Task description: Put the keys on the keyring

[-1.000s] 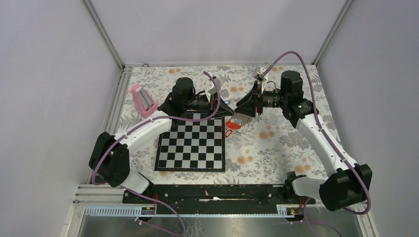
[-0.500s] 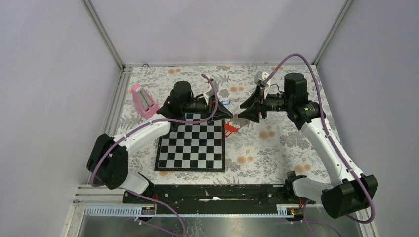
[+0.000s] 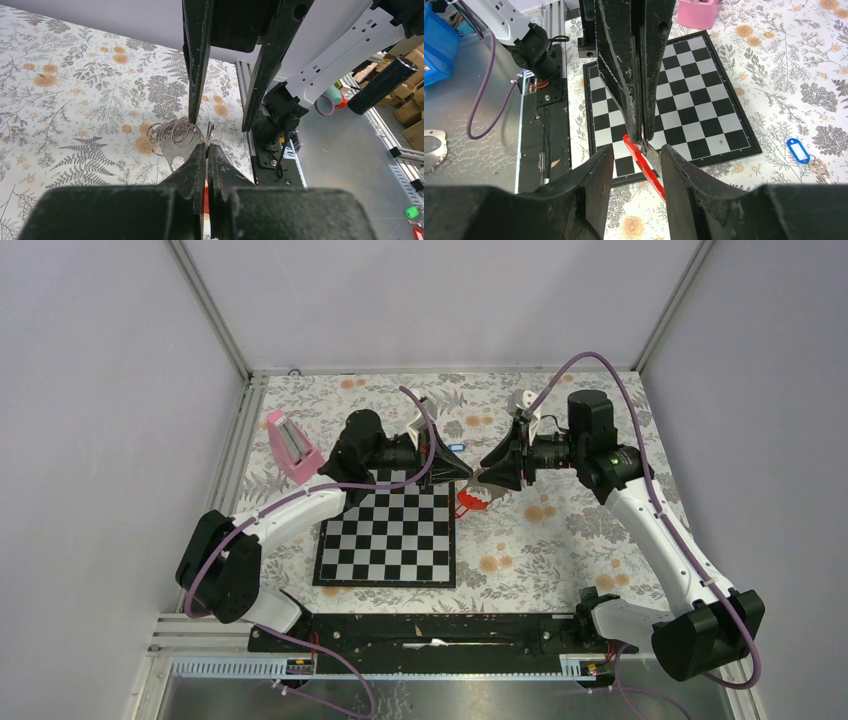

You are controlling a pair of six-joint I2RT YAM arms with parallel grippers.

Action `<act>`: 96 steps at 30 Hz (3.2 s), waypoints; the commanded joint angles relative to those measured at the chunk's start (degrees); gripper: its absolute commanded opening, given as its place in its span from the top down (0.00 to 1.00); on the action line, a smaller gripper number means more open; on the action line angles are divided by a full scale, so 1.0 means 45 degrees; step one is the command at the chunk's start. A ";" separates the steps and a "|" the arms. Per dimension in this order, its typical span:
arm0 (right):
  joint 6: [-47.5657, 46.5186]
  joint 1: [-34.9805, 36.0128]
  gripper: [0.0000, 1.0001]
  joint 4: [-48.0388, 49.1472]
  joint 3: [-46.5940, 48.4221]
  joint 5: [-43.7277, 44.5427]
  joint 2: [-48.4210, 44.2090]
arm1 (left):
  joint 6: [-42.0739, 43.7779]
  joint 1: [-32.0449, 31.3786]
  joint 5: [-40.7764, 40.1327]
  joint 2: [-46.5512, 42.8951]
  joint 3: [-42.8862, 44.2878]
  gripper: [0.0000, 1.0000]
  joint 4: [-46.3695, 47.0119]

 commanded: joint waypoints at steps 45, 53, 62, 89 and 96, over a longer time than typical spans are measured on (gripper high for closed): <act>-0.1059 0.0863 1.00 -0.0496 0.0156 0.0654 0.0295 | 0.5971 0.0030 0.1028 0.0021 0.2289 0.61 -0.5102; -0.0943 0.0863 1.00 -0.0383 0.0133 0.0645 0.0319 | 0.5971 0.0004 0.1046 0.0223 0.2326 0.72 -0.5040; -0.0874 0.0863 1.00 -0.0267 0.0064 0.0688 0.0376 | 0.5485 -0.0110 0.1185 0.0451 0.2420 0.81 -0.4569; -0.0681 0.0863 1.00 -0.0059 -0.0186 0.0961 0.0503 | 0.3942 -0.0254 0.1663 0.0604 0.1982 1.00 -0.2950; -0.0654 0.0863 1.00 -0.0013 -0.0194 0.1005 0.0511 | 0.3516 -0.0240 0.1930 0.0515 0.1736 1.00 -0.2369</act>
